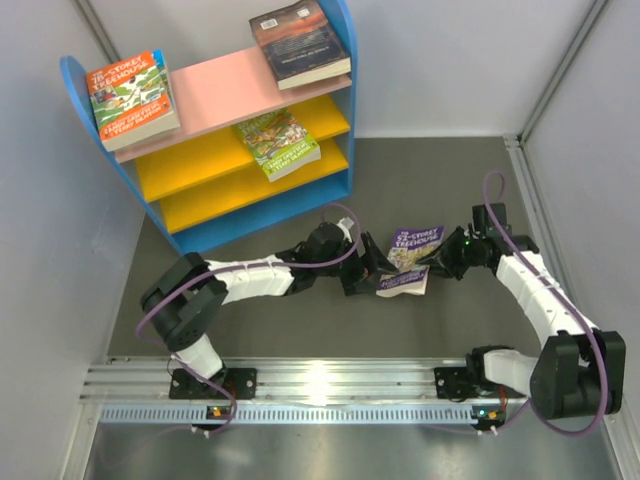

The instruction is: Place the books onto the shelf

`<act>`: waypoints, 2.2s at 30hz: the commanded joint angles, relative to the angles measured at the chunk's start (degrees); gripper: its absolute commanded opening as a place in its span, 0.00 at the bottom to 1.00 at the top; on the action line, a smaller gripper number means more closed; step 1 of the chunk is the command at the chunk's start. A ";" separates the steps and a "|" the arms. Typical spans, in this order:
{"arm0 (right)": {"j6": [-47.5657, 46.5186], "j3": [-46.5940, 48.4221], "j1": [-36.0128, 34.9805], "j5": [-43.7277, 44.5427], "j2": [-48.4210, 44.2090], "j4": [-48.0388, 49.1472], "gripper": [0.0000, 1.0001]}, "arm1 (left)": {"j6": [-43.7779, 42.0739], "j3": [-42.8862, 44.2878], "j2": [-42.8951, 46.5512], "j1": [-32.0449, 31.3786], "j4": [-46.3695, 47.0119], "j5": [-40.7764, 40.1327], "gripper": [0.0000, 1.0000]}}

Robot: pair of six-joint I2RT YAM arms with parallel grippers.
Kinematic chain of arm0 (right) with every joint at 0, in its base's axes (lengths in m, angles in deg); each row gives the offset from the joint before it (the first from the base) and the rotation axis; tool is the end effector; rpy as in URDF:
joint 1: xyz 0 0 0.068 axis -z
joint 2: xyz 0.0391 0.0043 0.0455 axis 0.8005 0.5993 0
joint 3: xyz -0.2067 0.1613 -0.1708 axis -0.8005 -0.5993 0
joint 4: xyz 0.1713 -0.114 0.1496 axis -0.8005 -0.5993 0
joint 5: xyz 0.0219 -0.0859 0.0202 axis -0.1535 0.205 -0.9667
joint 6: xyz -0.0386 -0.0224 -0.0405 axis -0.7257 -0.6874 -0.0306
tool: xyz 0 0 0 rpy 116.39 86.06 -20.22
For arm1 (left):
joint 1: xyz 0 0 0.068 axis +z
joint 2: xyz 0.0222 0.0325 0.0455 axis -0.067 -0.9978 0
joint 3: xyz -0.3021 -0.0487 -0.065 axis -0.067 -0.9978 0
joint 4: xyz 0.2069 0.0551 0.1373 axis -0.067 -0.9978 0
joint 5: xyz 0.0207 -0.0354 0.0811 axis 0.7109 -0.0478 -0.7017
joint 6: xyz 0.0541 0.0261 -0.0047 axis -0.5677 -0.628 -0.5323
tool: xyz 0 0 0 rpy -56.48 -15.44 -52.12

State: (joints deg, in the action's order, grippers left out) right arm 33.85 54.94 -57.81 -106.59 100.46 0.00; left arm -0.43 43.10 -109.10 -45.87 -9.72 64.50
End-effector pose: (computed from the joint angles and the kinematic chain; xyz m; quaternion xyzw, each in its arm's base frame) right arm 0.1954 0.0336 0.2599 0.3336 0.8874 0.2918 0.1270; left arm 0.2218 -0.2884 0.2291 -0.0816 0.8519 -0.5112 0.0792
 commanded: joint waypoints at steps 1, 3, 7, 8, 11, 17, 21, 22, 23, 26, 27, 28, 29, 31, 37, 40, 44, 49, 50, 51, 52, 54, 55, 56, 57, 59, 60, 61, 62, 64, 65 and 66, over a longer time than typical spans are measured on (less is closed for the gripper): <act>7.90 5.19 -1.70 -8.37 -3.15 4.64 0.00 | 4.24 -0.45 4.15 -1.35 5.39 -0.96 0.97; 10.45 4.75 -1.71 -9.77 -4.20 6.39 0.00 | 4.86 -0.10 4.24 -1.44 5.56 -1.23 0.96; 13.18 5.45 -1.79 -11.45 -5.70 7.28 0.00 | 5.04 -0.01 5.12 -1.44 4.78 -2.10 0.96; 13.79 5.80 -1.79 -11.71 -5.96 7.28 0.00 | 4.78 -0.01 5.65 -1.44 3.03 -2.28 0.96; 14.68 6.94 -1.88 -12.33 -6.58 7.28 0.00 | 4.25 -0.27 6.35 -1.35 1.17 -2.90 0.96; 15.47 8.00 -1.97 -11.98 -7.46 7.19 0.00 | 4.33 -0.97 8.37 -1.44 -0.50 -3.60 0.95; 15.29 7.48 -2.23 -11.45 -7.90 7.28 0.00 | 7.05 -3.42 11.45 -1.35 1.43 -4.74 0.86; 15.56 7.21 -2.32 -11.45 -7.99 7.37 0.00 | 8.19 -3.87 12.23 -1.35 2.39 -5.09 0.80; 15.64 6.86 -2.58 -11.54 -8.16 7.45 0.00 | 8.90 -4.31 13.63 -1.35 2.49 -6.23 0.78; 17.05 6.16 -2.93 -11.63 -8.86 8.33 0.00 | 8.99 -4.14 15.49 -1.35 1.88 -7.55 0.66; 17.57 5.81 -3.28 -11.80 -9.30 8.94 0.00 | 8.73 -3.61 15.76 -1.35 1.44 -8.34 0.61; 18.45 5.72 -3.46 -11.89 -9.39 9.30 0.00 | 8.12 -3.26 15.76 -1.35 0.13 -8.52 0.58; 18.81 5.46 -3.72 -12.06 -9.65 9.56 0.00 | 7.85 -2.65 15.85 -1.35 -0.49 -8.79 0.47; 19.95 5.28 -4.25 -12.07 -10.18 10.44 0.00 | 7.76 -2.21 15.85 -1.44 -0.59 -9.23 0.37; 23.02 4.66 -5.57 -13.21 -11.85 12.73 0.00 | 6.10 -0.36 16.90 -1.44 -2.87 -10.98 0.17; 23.12 4.75 -6.71 -15.05 -12.03 14.75 0.02 | 3.64 1.83 17.69 -1.26 -6.55 -11.51 0.00; 19.43 7.64 -7.07 -15.24 -11.77 11.86 0.94 | -4.17 10.16 18.83 -1.35 -15.33 -11.69 0.00; 17.06 7.48 -7.07 -15.41 -12.38 8.42 0.99 | -12.71 13.53 27.06 -1.35 -22.20 -13.79 0.00; 16.79 7.04 -7.07 -15.49 -12.47 8.25 1.00 | -13.24 13.18 28.75 -1.44 -22.64 -14.41 0.00; 16.70 6.77 -7.07 -15.58 -12.73 7.81 1.00 | -14.11 12.83 30.59 -1.35 -23.00 -16.15 0.00; 16.53 6.51 -7.07 -15.67 -12.73 7.81 0.99 | -14.21 12.48 34.27 -1.35 -23.43 -17.30 0.00; 16.35 5.98 -7.07 -15.67 -12.82 7.28 1.00 | -13.69 11.16 38.06 -1.35 -24.93 -20.38 0.00; 16.00 5.89 -7.07 -15.76 -12.82 7.37 1.00 | -13.51 10.63 41.82 -1.35 -25.28 -22.74 0.00; 15.82 5.89 -7.07 -15.76 -12.82 7.19 1.00 | -12.81 9.24 43.69 -1.35 -25.28 -25.37 0.00; 15.39 5.89 -7.07 -15.67 -12.73 7.19 1.00 | -12.46 8.44 45.45 -1.35 -25.02 -26.88 0.00; 14.95 6.16 -7.07 -15.67 -12.38 7.02 0.99 | -13.24 6.76 49.58 -1.35 -23.71 -29.87 0.00; 14.59 6.16 -7.07 -15.67 -12.29 6.84 0.99 | -13.50 6.76 51.16 -1.44 -24.22 -30.84 0.00; 14.50 6.24 -7.15 -15.67 -12.21 6.75 0.99 | -13.59 6.85 51.70 -1.44 -24.66 -32.24 0.00; 14.42 6.16 -7.15 -15.76 -11.94 6.75 0.99 | -13.77 7.11 52.14 -1.35 -25.45 -33.30 0.00; 14.24 6.24 -7.42 -15.76 -11.85 6.66 0.99 | -13.60 6.68 53.63 -1.35 -25.20 -34.45 0.00; 14.33 6.24 -7.68 -15.67 -11.77 6.66 0.99 | -12.72 6.33 54.16 -1.35 -25.02 -36.37 0.00; 14.24 6.24 -7.77 -15.67 -11.77 6.84 0.99 | -12.37 6.15 55.12 -1.35 -25.54 -37.52 0.00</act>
State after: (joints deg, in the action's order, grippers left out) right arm 49.32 59.42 -64.54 -121.84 88.67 5.85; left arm -12.69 49.87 -55.44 -47.20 -39.71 32.81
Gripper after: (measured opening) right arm 0.993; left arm 0.309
